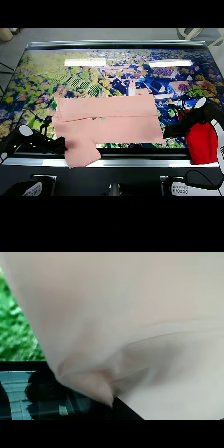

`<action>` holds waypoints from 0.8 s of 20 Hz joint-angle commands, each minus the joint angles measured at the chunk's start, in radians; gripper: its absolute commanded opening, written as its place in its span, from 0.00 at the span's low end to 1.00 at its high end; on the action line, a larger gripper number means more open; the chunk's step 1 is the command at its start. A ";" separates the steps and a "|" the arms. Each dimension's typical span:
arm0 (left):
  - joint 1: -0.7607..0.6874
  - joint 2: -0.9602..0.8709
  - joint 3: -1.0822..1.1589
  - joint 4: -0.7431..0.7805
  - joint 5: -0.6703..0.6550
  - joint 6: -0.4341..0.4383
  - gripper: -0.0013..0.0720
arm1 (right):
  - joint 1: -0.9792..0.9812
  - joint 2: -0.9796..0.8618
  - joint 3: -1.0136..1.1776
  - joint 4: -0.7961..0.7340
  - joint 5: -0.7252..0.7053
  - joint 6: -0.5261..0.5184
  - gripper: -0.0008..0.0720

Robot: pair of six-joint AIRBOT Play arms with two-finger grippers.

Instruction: Fold the shirts.

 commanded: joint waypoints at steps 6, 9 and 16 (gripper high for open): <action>-0.002 0.001 -0.003 0.006 0.009 -0.002 0.05 | 0.000 0.000 -0.111 0.092 -0.128 0.016 0.74; -0.002 0.001 -0.003 0.006 0.011 -0.001 0.05 | 0.000 -0.001 -0.116 0.090 -0.140 0.029 0.67; 0.000 0.018 0.042 0.007 0.018 0.027 0.05 | 0.000 0.028 -0.112 0.123 -0.128 -0.034 0.04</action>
